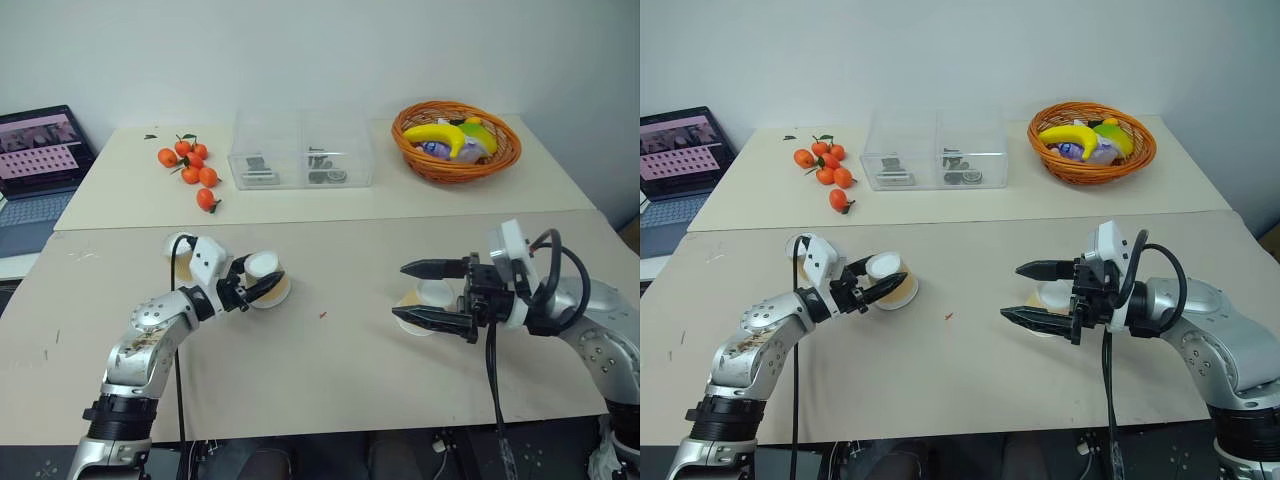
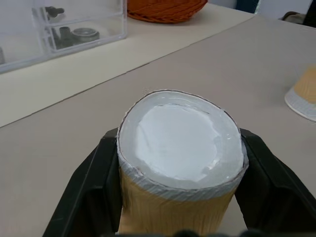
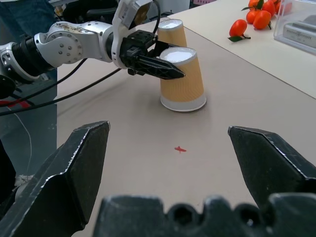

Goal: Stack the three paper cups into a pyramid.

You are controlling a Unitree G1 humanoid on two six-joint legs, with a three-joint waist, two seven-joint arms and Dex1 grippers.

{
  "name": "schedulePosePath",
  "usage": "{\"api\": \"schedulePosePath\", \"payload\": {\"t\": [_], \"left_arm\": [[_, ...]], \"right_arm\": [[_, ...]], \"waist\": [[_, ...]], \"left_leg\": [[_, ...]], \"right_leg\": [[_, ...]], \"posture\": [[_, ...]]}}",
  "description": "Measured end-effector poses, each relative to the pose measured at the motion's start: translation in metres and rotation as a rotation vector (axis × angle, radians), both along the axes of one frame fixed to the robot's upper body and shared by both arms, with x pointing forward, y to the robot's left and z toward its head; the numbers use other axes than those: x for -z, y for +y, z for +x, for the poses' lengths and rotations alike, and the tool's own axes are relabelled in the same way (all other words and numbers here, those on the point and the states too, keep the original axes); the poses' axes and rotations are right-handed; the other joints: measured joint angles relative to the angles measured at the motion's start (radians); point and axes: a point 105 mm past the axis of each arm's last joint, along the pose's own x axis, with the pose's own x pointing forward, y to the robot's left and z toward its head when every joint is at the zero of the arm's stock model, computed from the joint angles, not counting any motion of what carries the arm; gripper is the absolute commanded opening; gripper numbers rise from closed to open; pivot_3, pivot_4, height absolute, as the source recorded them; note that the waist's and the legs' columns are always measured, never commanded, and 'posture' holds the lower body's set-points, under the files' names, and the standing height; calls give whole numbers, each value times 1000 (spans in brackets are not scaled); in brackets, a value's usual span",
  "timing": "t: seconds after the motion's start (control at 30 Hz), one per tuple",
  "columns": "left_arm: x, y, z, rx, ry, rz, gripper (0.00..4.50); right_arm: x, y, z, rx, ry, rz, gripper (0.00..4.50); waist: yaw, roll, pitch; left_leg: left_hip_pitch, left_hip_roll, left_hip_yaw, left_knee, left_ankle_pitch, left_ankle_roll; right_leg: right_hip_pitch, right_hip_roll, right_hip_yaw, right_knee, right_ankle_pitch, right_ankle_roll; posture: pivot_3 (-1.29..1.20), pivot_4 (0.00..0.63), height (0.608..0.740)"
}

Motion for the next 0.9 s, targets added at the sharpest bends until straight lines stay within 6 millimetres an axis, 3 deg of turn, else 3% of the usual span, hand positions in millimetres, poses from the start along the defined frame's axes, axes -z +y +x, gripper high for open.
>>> {"api": "schedulePosePath", "payload": {"t": [0.2,0.4,0.73,0.9], "left_arm": [[-16,-45,-21,221,9,40,2487],[-8,-56,-27,295,43,79,2487],[2,-63,22,228,18,94,2487],[8,-72,24,266,27,85,2487]], "right_arm": [[0,1,0,5,-3,7,4500],[0,2,-1,11,-9,4,4500],[-1,1,-6,36,-30,3,4500],[-4,0,-9,37,-36,12,4500]], "waist": [[-1,0,0],[-2,0,0],[9,0,0],[9,0,0]], "left_leg": [[0,0,0,0,0,0],[0,0,0,0,0,0],[-1,-1,0,2,0,0],[-1,-1,0,2,0,0]], "right_leg": [[0,0,0,0,0,0],[0,0,0,0,0,0],[1,0,0,-1,1,1],[1,0,0,-1,1,1]], "posture": [[0,150,738],[0,150,738],[0,150,738],[0,150,738]]}}
